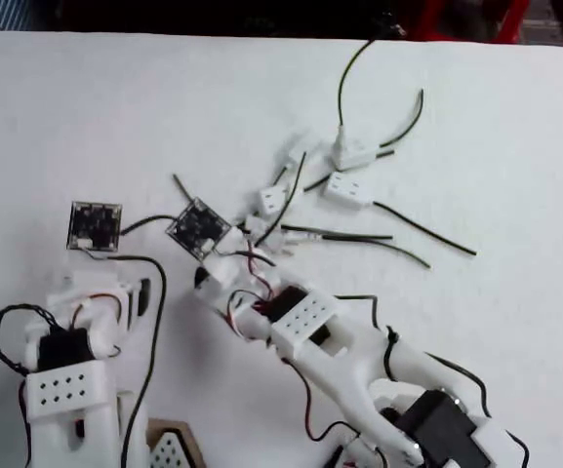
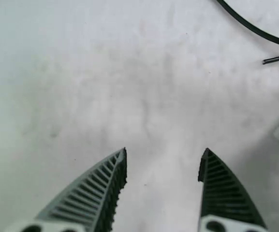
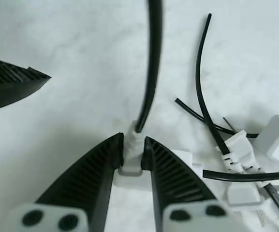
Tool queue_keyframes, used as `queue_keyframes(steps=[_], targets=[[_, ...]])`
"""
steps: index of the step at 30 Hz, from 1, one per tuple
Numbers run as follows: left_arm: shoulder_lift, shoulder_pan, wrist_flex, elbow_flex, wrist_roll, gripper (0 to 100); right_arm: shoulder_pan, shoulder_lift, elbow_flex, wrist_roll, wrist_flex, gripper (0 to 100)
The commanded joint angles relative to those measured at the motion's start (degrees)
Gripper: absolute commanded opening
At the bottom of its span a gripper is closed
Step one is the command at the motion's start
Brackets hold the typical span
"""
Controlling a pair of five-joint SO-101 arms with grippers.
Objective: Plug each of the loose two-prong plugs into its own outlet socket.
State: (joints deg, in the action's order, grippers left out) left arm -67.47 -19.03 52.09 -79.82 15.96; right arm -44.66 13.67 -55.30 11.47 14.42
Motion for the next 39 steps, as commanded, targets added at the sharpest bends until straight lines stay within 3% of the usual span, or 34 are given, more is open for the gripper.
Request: queue_keyframes(steps=[1, 39], targets=[[-0.8, -0.7, -1.0, 0.4, -0.4, 24, 0.6, 0.0, 1.0, 0.7, 3.0, 1.7], [-0.8, -0.7, -1.1, 0.4, -0.4, 24, 4.0, 1.7, -1.0, 0.7, 17.5, 1.7]])
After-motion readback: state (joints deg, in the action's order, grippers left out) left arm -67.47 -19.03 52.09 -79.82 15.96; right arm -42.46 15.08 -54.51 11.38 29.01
